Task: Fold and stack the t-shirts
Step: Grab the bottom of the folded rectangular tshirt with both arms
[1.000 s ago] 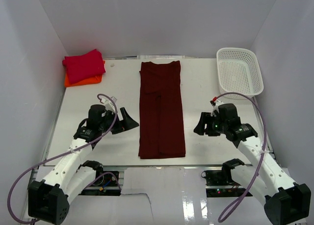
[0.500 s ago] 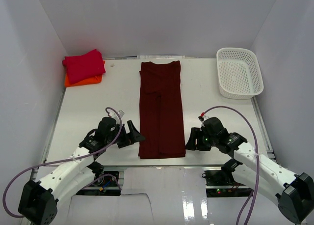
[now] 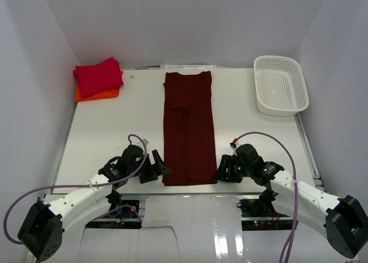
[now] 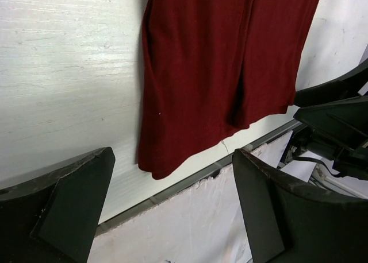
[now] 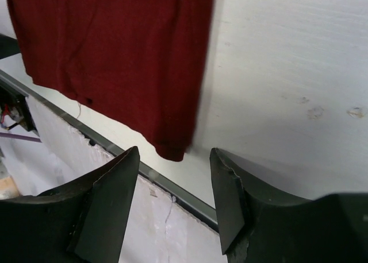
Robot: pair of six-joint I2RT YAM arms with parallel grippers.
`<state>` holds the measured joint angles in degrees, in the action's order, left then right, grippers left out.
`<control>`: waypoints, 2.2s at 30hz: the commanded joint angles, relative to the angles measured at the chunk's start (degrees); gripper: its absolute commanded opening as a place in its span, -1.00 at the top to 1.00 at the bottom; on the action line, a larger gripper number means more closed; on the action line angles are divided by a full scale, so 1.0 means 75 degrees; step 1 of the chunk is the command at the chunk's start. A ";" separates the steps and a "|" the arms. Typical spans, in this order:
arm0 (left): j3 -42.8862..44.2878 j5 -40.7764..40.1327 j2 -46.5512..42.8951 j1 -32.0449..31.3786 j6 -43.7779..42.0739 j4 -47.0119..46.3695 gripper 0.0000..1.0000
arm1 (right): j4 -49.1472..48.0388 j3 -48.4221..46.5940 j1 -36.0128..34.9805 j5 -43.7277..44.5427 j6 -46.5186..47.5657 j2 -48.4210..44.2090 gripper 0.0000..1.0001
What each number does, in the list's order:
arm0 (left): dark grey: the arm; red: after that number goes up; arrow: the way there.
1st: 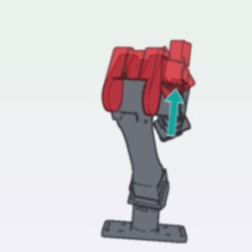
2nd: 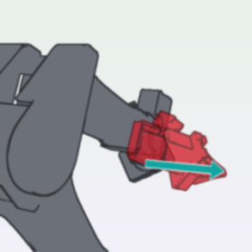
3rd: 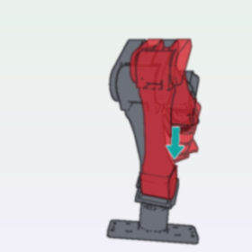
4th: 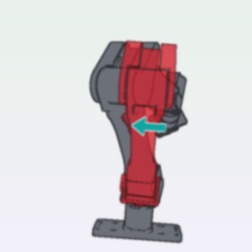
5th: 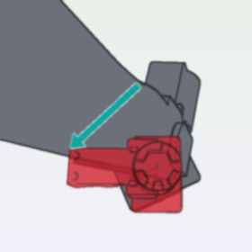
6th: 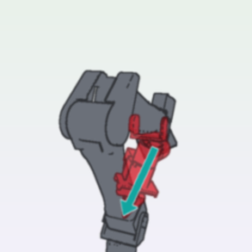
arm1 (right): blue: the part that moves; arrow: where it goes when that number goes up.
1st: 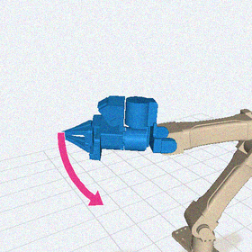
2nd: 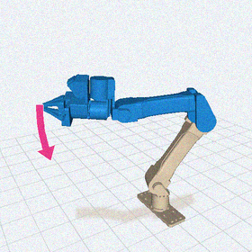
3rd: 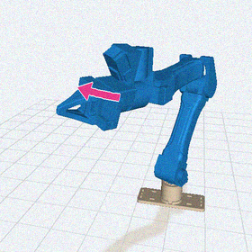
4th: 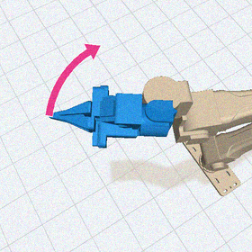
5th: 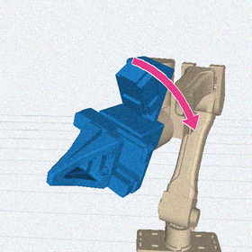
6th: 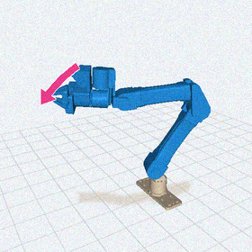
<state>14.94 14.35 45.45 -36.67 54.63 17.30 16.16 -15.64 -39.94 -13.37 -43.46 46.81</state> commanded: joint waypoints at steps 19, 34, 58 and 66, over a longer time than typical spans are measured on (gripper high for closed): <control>-0.0644 -0.0214 0.0455 -0.0326 0.0497 -0.0502 -0.72 | -0.0983 0.0503 -0.0112 -0.0034 -0.0334 0.0368 0.25; -0.1042 -0.0026 0.0385 -0.0455 0.0767 -0.0350 -0.44 | -0.0960 0.0421 -0.0112 0.0059 -0.0240 0.0544 0.84; -0.1102 -0.0038 0.0618 -0.0455 0.0498 -0.0045 0.44 | -0.0890 0.0351 -0.0112 -0.0081 -0.0053 0.0673 0.85; -0.0914 -0.0120 0.0935 -0.0455 0.0322 -0.0068 0.73 | -0.0796 0.0374 -0.0112 -0.0069 -0.0041 0.0521 0.84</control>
<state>9.28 17.37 50.35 -39.88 59.94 9.93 7.99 -12.53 -40.53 -14.31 -44.88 50.96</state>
